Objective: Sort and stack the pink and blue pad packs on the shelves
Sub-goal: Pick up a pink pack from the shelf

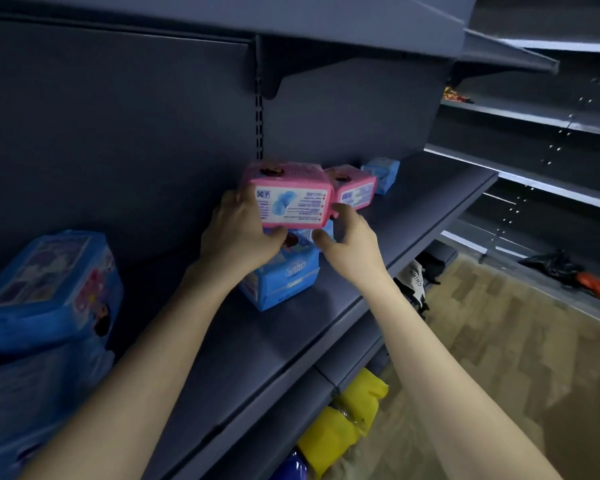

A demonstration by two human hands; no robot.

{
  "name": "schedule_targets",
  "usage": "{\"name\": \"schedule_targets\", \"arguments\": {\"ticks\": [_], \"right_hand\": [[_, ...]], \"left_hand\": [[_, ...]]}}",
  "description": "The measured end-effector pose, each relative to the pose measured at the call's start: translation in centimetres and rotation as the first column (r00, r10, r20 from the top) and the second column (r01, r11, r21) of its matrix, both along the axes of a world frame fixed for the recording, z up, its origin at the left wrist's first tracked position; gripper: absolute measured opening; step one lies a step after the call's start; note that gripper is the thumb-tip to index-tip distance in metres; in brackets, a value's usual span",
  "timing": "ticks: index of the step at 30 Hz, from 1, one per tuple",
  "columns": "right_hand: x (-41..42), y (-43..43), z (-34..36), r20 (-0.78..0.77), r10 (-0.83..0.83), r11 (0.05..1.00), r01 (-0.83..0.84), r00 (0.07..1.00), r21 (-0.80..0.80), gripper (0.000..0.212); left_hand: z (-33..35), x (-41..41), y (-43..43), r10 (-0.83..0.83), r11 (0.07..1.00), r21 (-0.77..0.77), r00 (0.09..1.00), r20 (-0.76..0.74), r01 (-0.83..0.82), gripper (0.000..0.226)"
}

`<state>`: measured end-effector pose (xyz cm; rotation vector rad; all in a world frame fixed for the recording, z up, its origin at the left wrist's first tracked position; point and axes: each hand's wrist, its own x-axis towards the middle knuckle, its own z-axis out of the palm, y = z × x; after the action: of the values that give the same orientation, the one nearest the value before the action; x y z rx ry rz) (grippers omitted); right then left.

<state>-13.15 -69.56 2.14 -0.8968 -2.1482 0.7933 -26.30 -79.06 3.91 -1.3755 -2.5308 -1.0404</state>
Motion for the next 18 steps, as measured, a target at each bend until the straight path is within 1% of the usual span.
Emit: {"name": "schedule_targets", "arguments": {"ticks": [2, 4, 6, 7, 8, 10, 12, 13, 14, 16, 18], "right_hand": [[-0.6, 1.4, 0.4, -0.084, -0.037, 0.997, 0.031, 0.996, -0.072, 0.043], [-1.2, 2.9, 1.0, -0.150, -0.068, 0.985, 0.043, 0.986, -0.164, 0.040], [-1.7, 4.2, 1.7, -0.178, -0.072, 0.963, 0.022, 0.981, -0.268, 0.036], [-2.0, 5.0, 1.9, -0.174, -0.053, 0.947, -0.006, 0.983, -0.322, 0.036], [-2.3, 5.7, 2.0, -0.153, -0.025, 0.923, -0.036, 0.988, -0.384, 0.037], [-3.1, 7.2, 2.1, -0.072, 0.037, 0.848, -0.069, 0.997, -0.525, 0.044], [-3.9, 8.5, 2.3, -0.007, 0.107, 0.744, -0.085, 0.994, -0.663, 0.054], [-4.1, 9.1, 2.4, -0.006, 0.146, 0.692, -0.107, 0.989, -0.714, 0.058], [-4.4, 9.8, 2.4, -0.030, 0.177, 0.641, -0.139, 0.984, -0.755, 0.058], [-4.8, 10.7, 2.4, -0.101, 0.206, 0.555, -0.201, 0.973, -0.807, 0.052], [-4.9, 11.2, 2.5, -0.132, 0.232, 0.520, -0.237, 0.964, -0.821, 0.046]], "left_hand": [[0.1, -0.9, 1.2, 0.028, 0.999, 0.021, 0.997, 0.069, -0.029, 0.056], [0.0, -1.8, 2.3, 0.057, 0.997, 0.036, 0.991, 0.120, -0.062, 0.047], [-0.2, -2.5, 3.1, 0.083, 0.992, 0.078, 0.987, 0.134, -0.094, 0.036], [-0.2, -2.9, 3.6, 0.115, 0.988, 0.089, 0.983, 0.144, -0.128, 0.035], [-0.2, -3.2, 4.1, 0.155, 0.982, 0.084, 0.974, 0.164, -0.171, 0.037], [-0.1, -3.8, 4.9, 0.226, 0.970, 0.035, 0.943, 0.244, -0.241, 0.051], [0.1, -4.7, 5.6, 0.251, 0.965, -0.035, 0.883, 0.397, -0.258, 0.072], [0.2, -4.9, 5.9, 0.241, 0.968, -0.050, 0.845, 0.477, -0.248, 0.081], [0.3, -5.1, 6.1, 0.215, 0.972, -0.043, 0.811, 0.543, -0.229, 0.082], [0.2, -5.1, 6.5, 0.138, 0.978, 0.032, 0.760, 0.635, -0.204, 0.063], [0.2, -4.9, 6.7, 0.091, 0.973, 0.095, 0.728, 0.679, -0.211, 0.047]]}}
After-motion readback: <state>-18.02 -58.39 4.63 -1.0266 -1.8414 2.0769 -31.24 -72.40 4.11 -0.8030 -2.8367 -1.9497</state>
